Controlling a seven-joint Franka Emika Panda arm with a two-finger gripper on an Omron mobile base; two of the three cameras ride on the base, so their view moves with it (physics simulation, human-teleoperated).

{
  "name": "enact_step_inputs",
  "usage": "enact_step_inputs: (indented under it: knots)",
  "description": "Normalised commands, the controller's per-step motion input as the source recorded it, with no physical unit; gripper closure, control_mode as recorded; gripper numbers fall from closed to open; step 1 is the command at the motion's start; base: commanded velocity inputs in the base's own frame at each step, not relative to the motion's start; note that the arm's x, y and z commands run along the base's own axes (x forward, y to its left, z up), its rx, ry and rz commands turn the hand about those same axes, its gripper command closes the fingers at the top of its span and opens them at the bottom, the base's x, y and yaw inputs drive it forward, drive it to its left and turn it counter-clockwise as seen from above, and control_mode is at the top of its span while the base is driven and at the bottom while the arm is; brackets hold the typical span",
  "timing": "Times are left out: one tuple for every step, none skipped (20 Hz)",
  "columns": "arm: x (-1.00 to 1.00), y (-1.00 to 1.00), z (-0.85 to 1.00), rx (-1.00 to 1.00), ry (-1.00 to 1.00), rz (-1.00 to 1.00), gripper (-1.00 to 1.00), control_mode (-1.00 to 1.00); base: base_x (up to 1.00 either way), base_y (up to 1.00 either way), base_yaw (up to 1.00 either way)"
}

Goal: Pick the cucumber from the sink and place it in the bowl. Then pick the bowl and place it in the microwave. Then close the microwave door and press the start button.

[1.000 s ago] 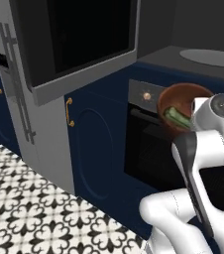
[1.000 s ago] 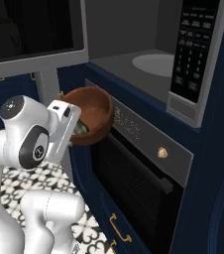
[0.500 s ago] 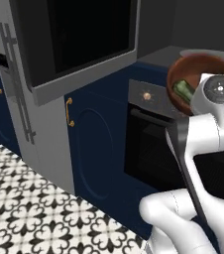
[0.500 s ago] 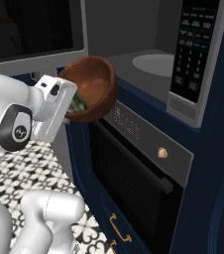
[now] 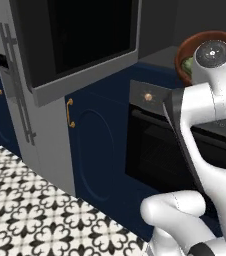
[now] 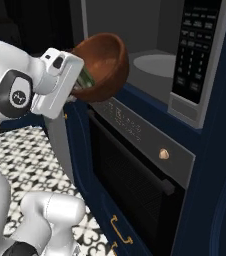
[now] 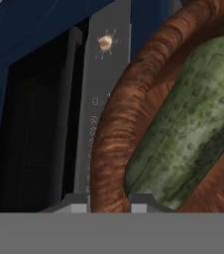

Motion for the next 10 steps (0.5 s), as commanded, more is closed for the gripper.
enact_step_inputs:
  knots:
    - [0.46, -0.31, 0.45, 0.00, 0.00, -0.06, 1.00, -1.00, 0.00, 0.00, 0.00]
    - [0.50, -0.39, 0.37, 0.00, 0.00, -0.04, 1.00, -1.00, 0.00, 0.00, 0.00]
    - [0.49, -0.43, 0.31, 0.01, 0.00, -0.03, 1.00, -1.00, 0.00, 0.00, 0.00]
    - [0.51, -0.46, 0.27, 0.02, 0.00, -0.02, 1.00, -1.00, 0.00, 0.00, 0.00]
    - [0.51, -0.56, 0.25, 0.04, 0.00, 0.00, 1.00, -1.00, 0.00, 0.00, 0.00]
    - [0.51, -0.57, 0.25, 0.05, 0.00, 0.00, 1.00, -1.00, 0.00, 0.00, 0.00]
    - [0.54, -0.56, 0.27, 0.05, 0.00, 0.00, 1.00, -1.00, 0.00, 0.00, 0.00]
    - [0.56, -0.58, 0.26, 0.06, 0.00, 0.00, 1.00, -1.00, 0.00, 0.00, 0.00]
    - [0.55, -0.52, 0.22, 0.06, 0.00, 0.00, 1.00, -1.00, 0.00, 0.00, 0.00]
    - [0.57, -0.54, 0.22, 0.06, 0.00, 0.00, 1.00, -1.00, 0.00, 0.00, 0.00]
